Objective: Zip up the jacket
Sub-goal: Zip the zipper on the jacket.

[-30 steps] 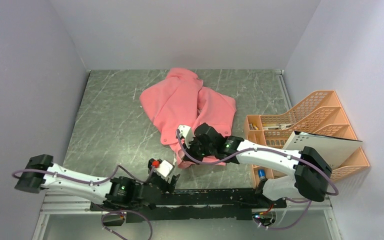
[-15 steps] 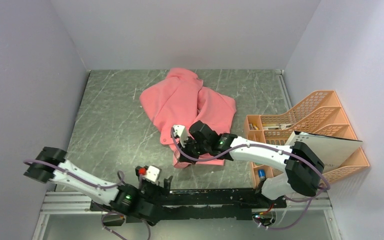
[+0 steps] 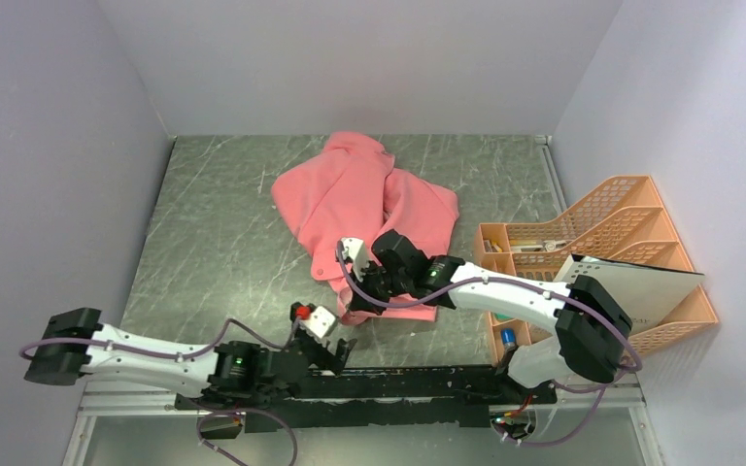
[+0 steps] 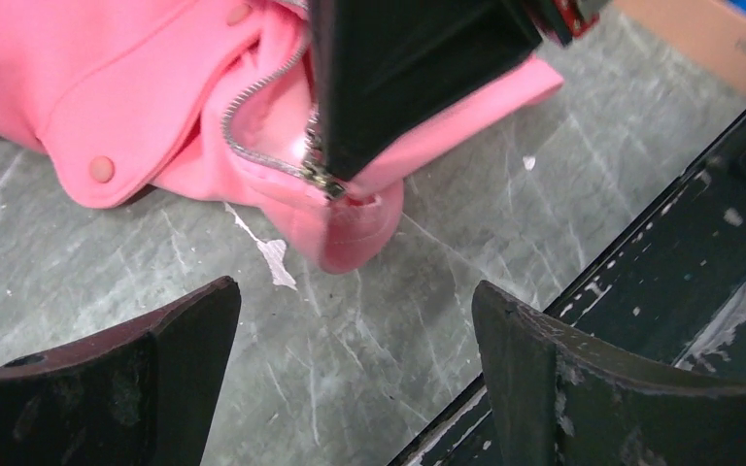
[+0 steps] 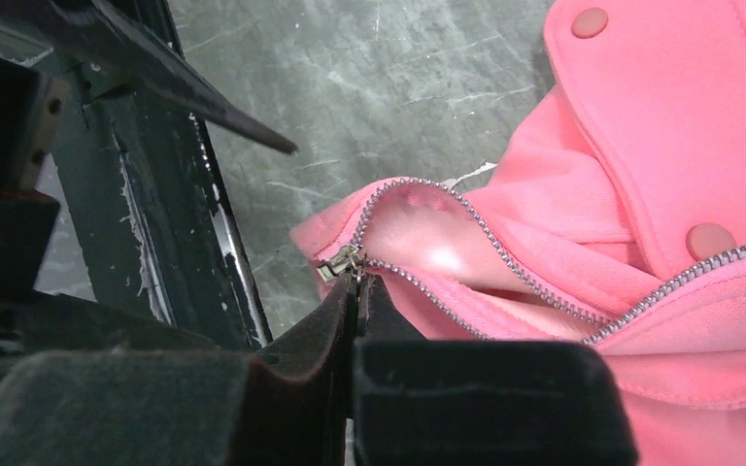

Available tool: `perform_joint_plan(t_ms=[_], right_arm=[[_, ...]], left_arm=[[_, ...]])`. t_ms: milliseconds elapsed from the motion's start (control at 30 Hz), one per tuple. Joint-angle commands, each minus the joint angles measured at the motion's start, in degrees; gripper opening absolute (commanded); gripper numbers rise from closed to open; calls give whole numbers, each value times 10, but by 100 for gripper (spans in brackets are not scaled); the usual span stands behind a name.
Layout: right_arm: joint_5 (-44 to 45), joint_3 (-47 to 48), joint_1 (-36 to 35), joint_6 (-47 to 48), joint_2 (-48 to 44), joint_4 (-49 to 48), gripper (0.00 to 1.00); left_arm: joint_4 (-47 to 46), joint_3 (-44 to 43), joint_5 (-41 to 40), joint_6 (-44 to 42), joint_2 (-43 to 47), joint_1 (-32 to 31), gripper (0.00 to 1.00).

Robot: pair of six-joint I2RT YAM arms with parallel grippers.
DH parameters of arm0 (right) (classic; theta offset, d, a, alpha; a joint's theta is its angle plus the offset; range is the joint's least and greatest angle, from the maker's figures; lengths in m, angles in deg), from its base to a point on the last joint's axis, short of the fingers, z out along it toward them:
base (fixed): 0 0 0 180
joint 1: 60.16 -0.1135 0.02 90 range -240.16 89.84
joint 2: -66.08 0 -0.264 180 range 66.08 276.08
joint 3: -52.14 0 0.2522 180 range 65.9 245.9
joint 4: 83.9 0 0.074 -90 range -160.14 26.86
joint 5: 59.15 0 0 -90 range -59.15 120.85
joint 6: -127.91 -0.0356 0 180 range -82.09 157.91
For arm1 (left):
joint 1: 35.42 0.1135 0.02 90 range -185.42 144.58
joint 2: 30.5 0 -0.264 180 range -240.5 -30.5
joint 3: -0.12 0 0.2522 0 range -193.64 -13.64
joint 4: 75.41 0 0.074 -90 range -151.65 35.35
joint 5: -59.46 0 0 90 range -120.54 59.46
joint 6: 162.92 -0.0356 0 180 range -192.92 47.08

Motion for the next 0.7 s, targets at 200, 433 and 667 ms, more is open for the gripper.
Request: perform_joint_plan(t_ms=[200, 433, 667], right_arm=[[-33, 23, 8, 2, -3, -14, 0], [-41, 25, 8, 2, 1, -14, 0], [-43, 28, 9, 2, -3, -7, 0]], left_arm=[[-62, -3, 0, -25, -52, 30, 89], [-84, 6, 73, -51, -23, 95, 84], [-82, 15, 101, -54, -27, 122, 71]])
